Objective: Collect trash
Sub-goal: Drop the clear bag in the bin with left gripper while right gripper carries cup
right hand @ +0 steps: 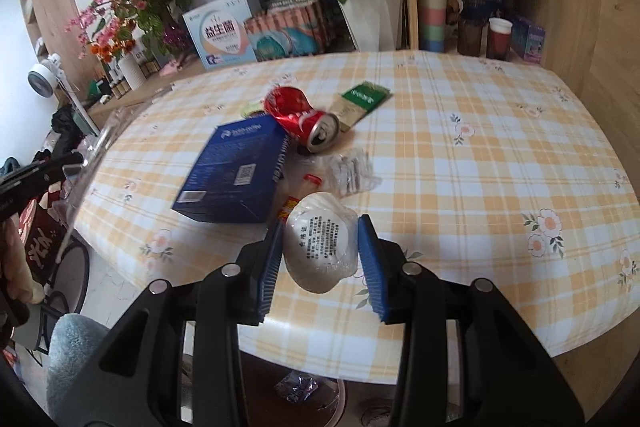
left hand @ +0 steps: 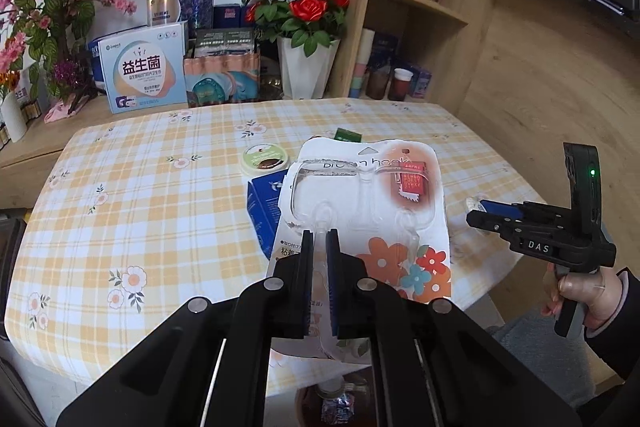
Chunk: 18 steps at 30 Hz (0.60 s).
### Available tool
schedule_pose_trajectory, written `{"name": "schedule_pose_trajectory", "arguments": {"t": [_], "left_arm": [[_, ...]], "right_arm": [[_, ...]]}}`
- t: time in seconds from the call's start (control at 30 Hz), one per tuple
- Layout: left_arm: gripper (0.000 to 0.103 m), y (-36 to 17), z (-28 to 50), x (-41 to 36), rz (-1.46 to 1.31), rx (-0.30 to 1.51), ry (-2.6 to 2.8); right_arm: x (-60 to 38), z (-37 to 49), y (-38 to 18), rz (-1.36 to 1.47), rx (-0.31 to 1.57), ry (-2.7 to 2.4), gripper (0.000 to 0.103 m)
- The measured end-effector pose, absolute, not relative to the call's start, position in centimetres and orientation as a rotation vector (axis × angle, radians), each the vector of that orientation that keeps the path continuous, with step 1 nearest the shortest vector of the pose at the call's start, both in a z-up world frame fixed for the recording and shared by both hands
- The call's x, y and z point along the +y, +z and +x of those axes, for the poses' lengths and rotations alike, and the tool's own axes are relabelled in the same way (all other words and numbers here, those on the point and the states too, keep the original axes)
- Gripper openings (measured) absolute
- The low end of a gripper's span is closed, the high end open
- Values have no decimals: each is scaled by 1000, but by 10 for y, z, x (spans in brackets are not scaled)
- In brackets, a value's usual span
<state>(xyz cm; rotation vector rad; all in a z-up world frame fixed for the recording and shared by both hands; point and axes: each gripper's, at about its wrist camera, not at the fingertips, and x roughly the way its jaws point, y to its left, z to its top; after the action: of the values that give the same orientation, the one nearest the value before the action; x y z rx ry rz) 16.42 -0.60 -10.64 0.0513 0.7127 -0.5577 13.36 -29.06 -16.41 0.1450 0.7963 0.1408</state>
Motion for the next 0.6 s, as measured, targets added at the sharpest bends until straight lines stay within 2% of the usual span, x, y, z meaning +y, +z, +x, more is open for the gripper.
{"name": "schedule_pose_trajectory", "arguments": {"t": [0.27,0.6], "left_arm": [[7,-94,95,-11,54,675,-592],[7,-111,32,-10,38,722,-597]], "right_arm": [[-293,90,-125,155,705,148,40],[-291,45,-96,161,635,153,40]]}}
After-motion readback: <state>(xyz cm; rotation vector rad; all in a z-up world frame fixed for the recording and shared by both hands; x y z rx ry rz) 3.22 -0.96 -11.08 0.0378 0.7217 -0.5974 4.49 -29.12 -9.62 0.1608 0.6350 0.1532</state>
